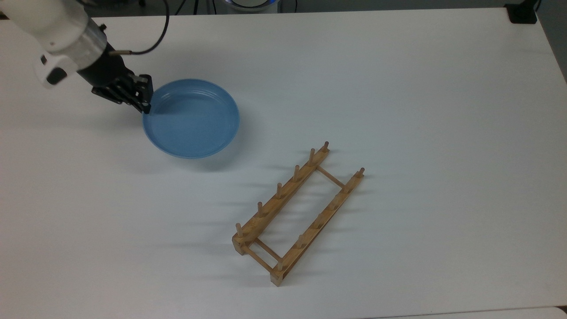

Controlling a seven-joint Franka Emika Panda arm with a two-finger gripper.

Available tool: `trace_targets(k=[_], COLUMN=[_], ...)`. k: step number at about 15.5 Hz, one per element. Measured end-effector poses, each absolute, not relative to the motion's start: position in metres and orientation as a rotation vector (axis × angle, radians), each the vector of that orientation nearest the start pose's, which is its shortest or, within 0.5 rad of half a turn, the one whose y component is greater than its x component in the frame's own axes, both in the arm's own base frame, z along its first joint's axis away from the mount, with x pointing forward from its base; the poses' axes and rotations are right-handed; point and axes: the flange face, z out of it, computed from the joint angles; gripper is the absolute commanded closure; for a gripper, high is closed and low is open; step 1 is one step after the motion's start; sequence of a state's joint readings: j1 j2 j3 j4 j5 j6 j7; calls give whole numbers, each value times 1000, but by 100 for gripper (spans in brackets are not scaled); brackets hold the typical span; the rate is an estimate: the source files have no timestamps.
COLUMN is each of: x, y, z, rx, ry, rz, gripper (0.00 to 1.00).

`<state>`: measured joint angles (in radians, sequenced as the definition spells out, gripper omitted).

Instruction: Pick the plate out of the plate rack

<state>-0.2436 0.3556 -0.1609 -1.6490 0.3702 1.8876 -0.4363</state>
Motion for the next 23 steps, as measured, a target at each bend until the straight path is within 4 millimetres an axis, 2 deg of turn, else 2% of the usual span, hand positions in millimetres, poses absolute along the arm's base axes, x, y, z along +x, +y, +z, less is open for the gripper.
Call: trace_targets(k=[4, 8, 9, 11, 12, 13, 14, 17, 19, 21, 23], x=[614, 618, 619, 618, 618, 616, 615, 612, 615, 625, 633], y=[-219, -219, -220, -221, -223, -227, -230, -240, -237, -221, -195], z=[358, 335, 331, 326, 325, 325, 326, 327, 334, 358, 400], rx=[-2827, -2833, -2833, -2833, -2834, -2837, -2840, -2847, -2853, -2868, -2912], ry=[112, 119, 114, 94, 93, 95, 100, 116, 104, 103, 129], rz=[40, 59, 64, 69, 70, 68, 68, 63, 44, -10, -62], gripper=[100, 100, 94, 63, 30, 12, 0, 0, 0, 0, 0])
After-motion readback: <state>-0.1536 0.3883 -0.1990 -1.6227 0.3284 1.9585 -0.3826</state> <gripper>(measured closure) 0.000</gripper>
